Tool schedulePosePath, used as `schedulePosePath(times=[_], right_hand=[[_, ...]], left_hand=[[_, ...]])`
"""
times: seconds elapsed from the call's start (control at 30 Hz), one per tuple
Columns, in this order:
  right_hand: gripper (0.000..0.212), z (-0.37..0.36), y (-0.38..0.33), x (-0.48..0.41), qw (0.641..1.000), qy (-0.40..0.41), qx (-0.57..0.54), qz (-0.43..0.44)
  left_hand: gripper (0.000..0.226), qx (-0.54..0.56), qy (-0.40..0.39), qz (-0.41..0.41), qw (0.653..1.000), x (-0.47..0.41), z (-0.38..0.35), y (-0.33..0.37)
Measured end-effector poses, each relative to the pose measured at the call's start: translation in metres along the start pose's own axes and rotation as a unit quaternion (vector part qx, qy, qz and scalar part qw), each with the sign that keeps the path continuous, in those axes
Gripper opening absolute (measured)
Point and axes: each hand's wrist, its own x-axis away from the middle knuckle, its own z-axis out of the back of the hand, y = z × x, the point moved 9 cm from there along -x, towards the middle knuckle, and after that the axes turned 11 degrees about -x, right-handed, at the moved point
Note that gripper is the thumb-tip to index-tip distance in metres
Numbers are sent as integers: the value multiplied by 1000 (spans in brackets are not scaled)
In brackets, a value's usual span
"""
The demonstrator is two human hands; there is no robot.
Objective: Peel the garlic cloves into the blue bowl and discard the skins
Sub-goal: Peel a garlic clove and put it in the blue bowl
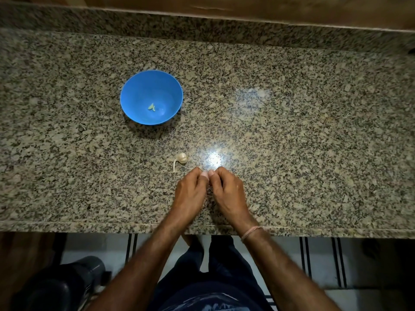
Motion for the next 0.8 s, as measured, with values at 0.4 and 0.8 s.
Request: schedulePosePath(times=[0.4,0.8], right_hand=[[23,8,1,6,995,52,-84,-24],[14,11,10,0,991,42,-114,-55]], left_hand=[[31,207,-52,95,972,-4,-3,-18],[35,187,-67,62,978,-1,-2,-12]])
